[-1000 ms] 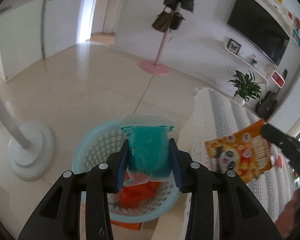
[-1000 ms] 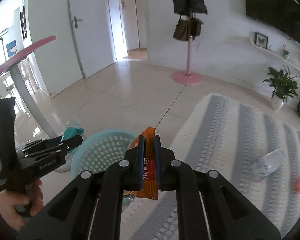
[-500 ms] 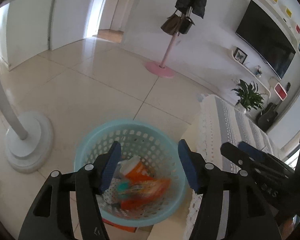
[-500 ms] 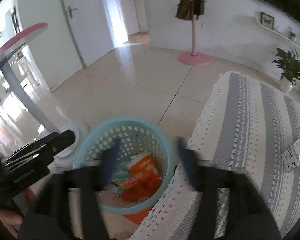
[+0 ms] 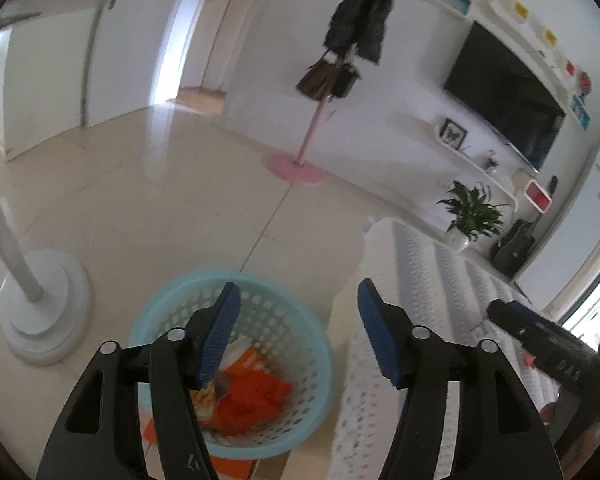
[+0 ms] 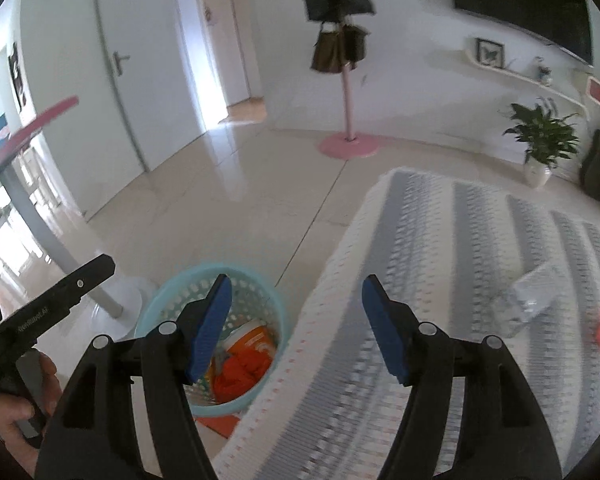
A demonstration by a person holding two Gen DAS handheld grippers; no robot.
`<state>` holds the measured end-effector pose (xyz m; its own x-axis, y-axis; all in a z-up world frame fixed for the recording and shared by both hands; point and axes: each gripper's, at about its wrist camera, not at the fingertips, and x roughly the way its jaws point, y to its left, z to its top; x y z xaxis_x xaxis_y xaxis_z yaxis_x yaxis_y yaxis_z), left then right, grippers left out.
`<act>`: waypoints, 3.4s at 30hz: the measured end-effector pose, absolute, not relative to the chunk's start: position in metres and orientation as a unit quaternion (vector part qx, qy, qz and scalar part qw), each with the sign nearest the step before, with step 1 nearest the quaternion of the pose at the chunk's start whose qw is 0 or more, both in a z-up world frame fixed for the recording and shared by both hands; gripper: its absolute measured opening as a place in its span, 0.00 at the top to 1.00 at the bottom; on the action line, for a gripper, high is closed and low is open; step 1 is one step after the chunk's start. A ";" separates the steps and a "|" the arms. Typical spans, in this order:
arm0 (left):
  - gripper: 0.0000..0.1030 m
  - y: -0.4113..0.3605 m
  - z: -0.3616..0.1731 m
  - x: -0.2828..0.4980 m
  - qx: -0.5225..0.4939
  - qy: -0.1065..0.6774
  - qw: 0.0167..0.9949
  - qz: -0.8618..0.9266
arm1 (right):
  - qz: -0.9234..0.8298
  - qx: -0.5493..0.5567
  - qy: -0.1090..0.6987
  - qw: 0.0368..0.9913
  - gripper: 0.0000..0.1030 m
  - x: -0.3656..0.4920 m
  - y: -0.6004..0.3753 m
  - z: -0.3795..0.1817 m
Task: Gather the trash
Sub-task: 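Grasp the white milk carton with the left tool while the right tool grasps the pink bag, then carry the milk carton and pink bag over the basket and open both tools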
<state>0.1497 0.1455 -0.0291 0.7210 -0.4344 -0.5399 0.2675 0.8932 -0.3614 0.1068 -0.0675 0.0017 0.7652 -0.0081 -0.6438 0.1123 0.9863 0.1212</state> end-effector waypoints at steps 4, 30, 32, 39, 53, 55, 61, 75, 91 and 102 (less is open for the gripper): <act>0.41 0.115 -0.018 0.135 -0.108 0.304 0.917 -0.232 | -0.063 0.079 0.322 0.941 0.38 0.075 -0.101 0.022; 0.34 -0.164 -0.047 0.109 0.003 0.365 0.831 -0.420 | -0.320 0.181 0.340 0.865 0.38 -0.067 -0.400 -0.067; 0.34 -0.182 -0.063 0.117 0.014 0.376 0.827 -0.418 | -0.328 0.184 0.347 0.859 0.38 -0.062 -0.412 -0.082; 0.35 -0.228 -0.107 0.134 0.034 0.419 0.804 -0.421 | -0.336 0.202 0.358 0.848 0.37 -0.037 -0.443 -0.115; 0.35 -0.269 -0.115 0.092 0.069 0.407 0.746 -0.523 | -0.333 0.209 0.384 0.835 0.35 -0.014 -0.458 -0.135; 0.34 -0.265 -0.105 0.097 0.074 0.383 0.771 -0.504 | -0.332 0.206 0.383 0.837 0.35 -0.014 -0.457 -0.134; 0.18 -0.298 -0.102 0.134 0.116 0.388 0.784 -0.471 | -0.319 0.193 0.380 0.846 0.35 -0.015 -0.449 -0.131; 0.49 -0.351 -0.140 0.146 0.206 0.442 0.771 -0.408 | -0.295 0.220 0.373 0.851 0.35 -0.019 -0.458 -0.130; 0.50 -0.176 -0.073 0.120 0.104 0.407 0.814 -0.402 | -0.342 0.195 0.410 0.822 0.66 -0.005 -0.460 -0.137; 0.50 0.000 0.002 0.146 -0.012 0.363 0.880 -0.306 | -0.224 0.131 0.395 0.881 0.67 0.044 -0.318 -0.078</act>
<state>0.1457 0.0003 0.0023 0.5487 -0.5477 -0.6316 0.5298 0.8122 -0.2441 0.0436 -0.3183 -0.0779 0.5878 -0.2913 -0.7547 0.4979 0.8655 0.0537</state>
